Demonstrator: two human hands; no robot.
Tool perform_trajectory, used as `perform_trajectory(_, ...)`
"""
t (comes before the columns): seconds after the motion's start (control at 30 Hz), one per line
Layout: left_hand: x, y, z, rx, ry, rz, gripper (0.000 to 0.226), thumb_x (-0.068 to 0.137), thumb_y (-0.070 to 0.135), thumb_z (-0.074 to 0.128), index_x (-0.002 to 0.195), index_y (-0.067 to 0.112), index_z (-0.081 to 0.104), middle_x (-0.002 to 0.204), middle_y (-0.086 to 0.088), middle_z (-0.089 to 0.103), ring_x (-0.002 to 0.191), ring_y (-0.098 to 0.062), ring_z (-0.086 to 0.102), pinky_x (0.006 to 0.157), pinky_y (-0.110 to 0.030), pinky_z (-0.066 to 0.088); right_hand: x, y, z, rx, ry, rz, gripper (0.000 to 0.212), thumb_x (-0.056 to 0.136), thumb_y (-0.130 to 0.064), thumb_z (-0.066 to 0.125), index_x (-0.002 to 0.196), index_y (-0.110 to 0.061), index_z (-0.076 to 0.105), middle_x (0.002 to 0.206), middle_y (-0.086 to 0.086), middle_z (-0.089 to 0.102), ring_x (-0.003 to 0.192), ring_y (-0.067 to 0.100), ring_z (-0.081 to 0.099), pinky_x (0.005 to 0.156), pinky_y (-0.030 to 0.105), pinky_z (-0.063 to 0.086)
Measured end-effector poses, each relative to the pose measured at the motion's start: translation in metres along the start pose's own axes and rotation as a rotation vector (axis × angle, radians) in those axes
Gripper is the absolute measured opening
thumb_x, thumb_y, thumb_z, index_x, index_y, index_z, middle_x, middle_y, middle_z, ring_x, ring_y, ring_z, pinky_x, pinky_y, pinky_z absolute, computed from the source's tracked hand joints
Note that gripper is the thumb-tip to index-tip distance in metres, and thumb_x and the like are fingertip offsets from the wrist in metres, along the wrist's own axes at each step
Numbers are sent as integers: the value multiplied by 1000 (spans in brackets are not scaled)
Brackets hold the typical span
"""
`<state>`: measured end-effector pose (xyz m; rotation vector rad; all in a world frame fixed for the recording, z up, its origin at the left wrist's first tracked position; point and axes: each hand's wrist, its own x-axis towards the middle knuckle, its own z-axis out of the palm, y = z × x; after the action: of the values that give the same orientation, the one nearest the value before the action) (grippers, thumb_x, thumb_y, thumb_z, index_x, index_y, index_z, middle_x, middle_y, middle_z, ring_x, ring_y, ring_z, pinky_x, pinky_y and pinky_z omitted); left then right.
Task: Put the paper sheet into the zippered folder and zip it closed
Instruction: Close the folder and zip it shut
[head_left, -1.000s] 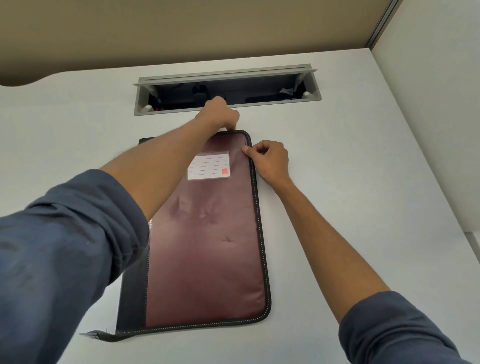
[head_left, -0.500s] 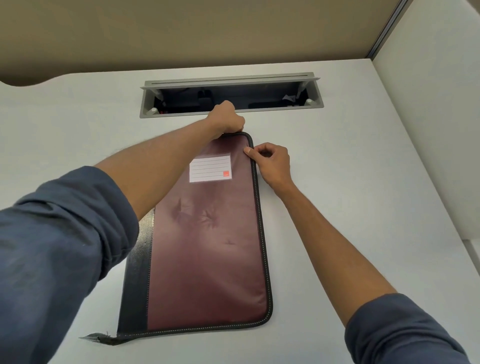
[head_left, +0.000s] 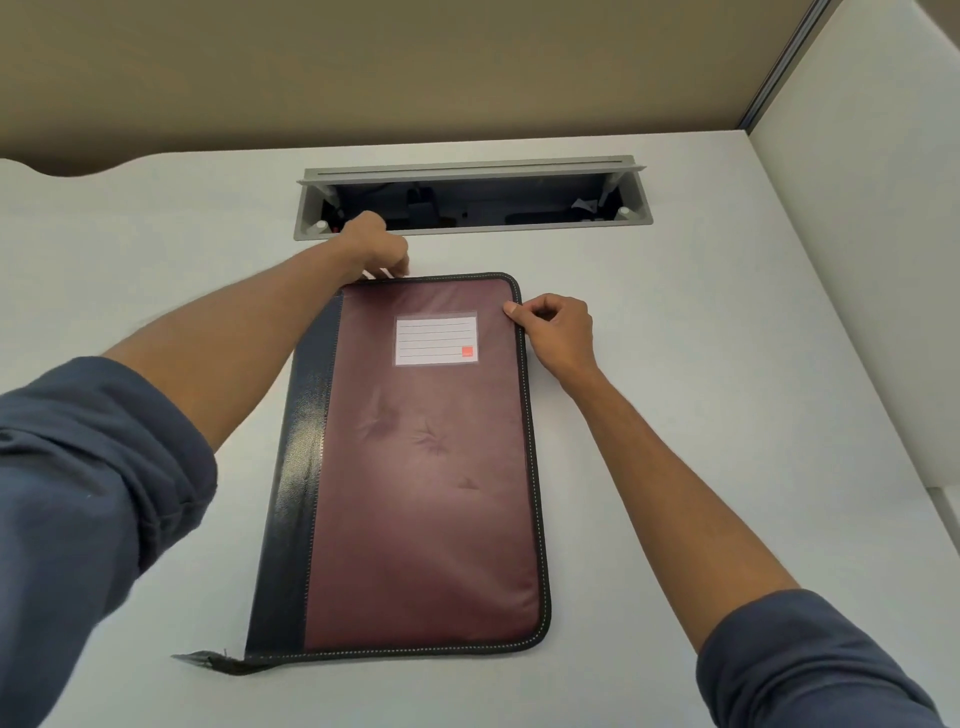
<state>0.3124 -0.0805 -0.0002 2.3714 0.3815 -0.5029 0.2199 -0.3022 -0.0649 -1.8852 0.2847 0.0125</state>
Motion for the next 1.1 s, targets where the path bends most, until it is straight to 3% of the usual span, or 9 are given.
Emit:
perform_trajectory(0.13,2,-27,-17,-25,44,-56,22,79,1,69,99,-2,60,74,-8,60,71,-21,58,57,-26,40,0,-1,-1,-9,-8,6,23,82,-28,75,82,-6,73,78,2,70,70,10,62,69,20,50)
perform_trajectory(0.3,6,-66,-41,-64,157,-133,48,72,5,75,115,-5,58,108,-18,61,96,-29,59,63,-28,41,-1,1,-1,-44,1,1,24,82,-29,75,82,-5,73,77,1,70,70,9,62,69,19,49)
perform_trajectory(0.43,8,-89,-53,-127,162,-184,28,75,7,76,98,0,61,100,-17,65,85,-26,60,76,-36,44,-2,1,1,-68,8,-12,25,83,-30,74,83,-6,74,80,2,71,73,10,63,72,22,51)
perform_trajectory(0.6,-5,-108,-45,-112,284,-84,24,78,25,78,76,5,65,82,-14,62,78,-27,56,70,-34,46,-10,0,7,-131,53,-7,24,84,-35,70,89,-11,74,82,-3,72,80,13,67,84,35,56)
perform_trajectory(0.73,-49,-121,-17,200,457,62,32,91,39,52,106,14,66,107,-15,67,104,-39,60,84,-42,48,-42,-5,6,-250,35,-37,43,86,-38,66,124,-18,60,110,-4,68,98,10,62,88,26,47)
perform_trajectory(0.8,-75,-133,5,259,419,203,41,97,39,43,127,13,52,121,-17,60,113,-38,54,86,-45,45,-64,-3,6,-349,-32,-123,55,88,-38,62,138,-19,47,133,-1,57,117,14,55,94,28,42)
perform_trajectory(0.87,-100,-150,26,224,363,236,56,100,41,36,148,13,30,145,-15,44,133,-33,40,104,-47,37,-85,2,9,-517,-87,-193,65,92,-43,55,148,-18,34,150,4,41,135,20,42,108,36,37)
perform_trajectory(0.93,-125,-168,40,171,341,233,64,100,47,34,154,17,17,157,-13,27,143,-27,26,115,-42,24,-107,8,12,-641,-113,-208,69,95,-47,47,153,-19,22,159,9,25,143,25,29,114,40,29)
perform_trajectory(1.1,-185,-195,59,167,264,274,76,92,62,35,155,29,8,163,-6,6,150,-22,10,119,-38,12,-152,19,23,-756,-104,-201,75,95,-58,35,155,-22,10,163,11,1,149,26,10,120,41,16)
